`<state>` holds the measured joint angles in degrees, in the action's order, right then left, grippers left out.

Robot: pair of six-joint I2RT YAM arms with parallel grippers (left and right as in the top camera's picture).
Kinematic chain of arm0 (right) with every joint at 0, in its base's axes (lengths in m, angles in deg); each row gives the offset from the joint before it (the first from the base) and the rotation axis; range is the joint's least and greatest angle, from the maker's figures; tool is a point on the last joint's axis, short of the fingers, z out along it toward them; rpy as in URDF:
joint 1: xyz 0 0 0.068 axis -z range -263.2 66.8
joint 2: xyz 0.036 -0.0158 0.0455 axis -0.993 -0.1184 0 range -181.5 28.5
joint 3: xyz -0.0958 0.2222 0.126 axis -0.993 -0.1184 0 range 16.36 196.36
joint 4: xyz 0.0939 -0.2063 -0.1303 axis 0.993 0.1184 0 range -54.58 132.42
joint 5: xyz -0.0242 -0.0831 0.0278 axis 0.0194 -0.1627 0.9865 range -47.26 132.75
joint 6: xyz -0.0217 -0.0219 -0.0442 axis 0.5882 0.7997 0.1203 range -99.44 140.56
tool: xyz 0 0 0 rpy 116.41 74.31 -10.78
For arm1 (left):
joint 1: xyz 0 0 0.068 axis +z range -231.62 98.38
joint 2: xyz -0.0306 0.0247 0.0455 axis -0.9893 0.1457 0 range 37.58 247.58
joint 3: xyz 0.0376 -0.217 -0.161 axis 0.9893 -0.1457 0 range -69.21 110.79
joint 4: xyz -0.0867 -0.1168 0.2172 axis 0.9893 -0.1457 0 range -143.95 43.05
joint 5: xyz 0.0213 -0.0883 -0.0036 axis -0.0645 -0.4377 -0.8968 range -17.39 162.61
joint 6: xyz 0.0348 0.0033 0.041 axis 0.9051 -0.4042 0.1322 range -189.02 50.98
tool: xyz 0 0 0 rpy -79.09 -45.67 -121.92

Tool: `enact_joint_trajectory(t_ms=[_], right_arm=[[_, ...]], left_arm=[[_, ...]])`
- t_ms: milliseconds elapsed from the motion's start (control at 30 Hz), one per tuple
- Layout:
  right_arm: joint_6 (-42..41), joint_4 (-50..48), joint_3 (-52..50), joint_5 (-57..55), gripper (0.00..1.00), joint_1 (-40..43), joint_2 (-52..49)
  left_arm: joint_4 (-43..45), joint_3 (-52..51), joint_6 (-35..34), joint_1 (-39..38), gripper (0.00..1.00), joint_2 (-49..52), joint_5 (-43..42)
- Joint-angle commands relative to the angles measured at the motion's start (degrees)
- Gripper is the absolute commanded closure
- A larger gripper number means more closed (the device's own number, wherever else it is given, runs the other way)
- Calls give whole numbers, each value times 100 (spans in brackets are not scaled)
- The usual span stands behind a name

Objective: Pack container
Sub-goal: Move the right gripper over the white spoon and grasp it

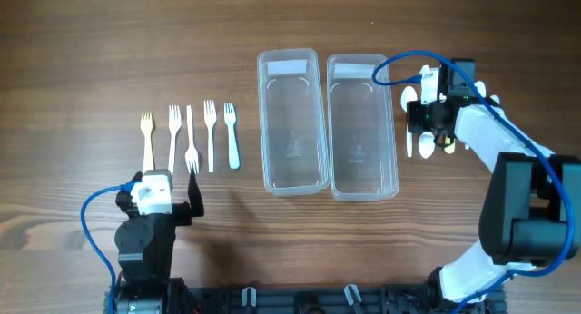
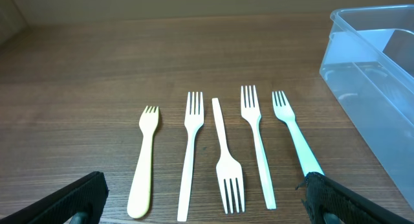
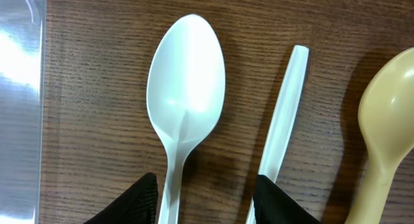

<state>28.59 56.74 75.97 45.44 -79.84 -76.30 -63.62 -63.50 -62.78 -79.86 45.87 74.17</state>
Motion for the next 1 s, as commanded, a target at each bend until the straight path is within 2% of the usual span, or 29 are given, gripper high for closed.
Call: enact_joint_trajectory(t_ms=[0, 400, 967], right_arm=[[-7, -103, 81, 122, 53, -101, -76], [-487, -146, 74, 68, 53, -367, -87], [-525, -286, -120, -166, 54, -367, -195]], left_arm=[[9, -52, 105, -33, 0, -2, -90], [9, -55, 105, -33, 0, -2, -90], [9, -55, 105, -33, 0, -2, -90]])
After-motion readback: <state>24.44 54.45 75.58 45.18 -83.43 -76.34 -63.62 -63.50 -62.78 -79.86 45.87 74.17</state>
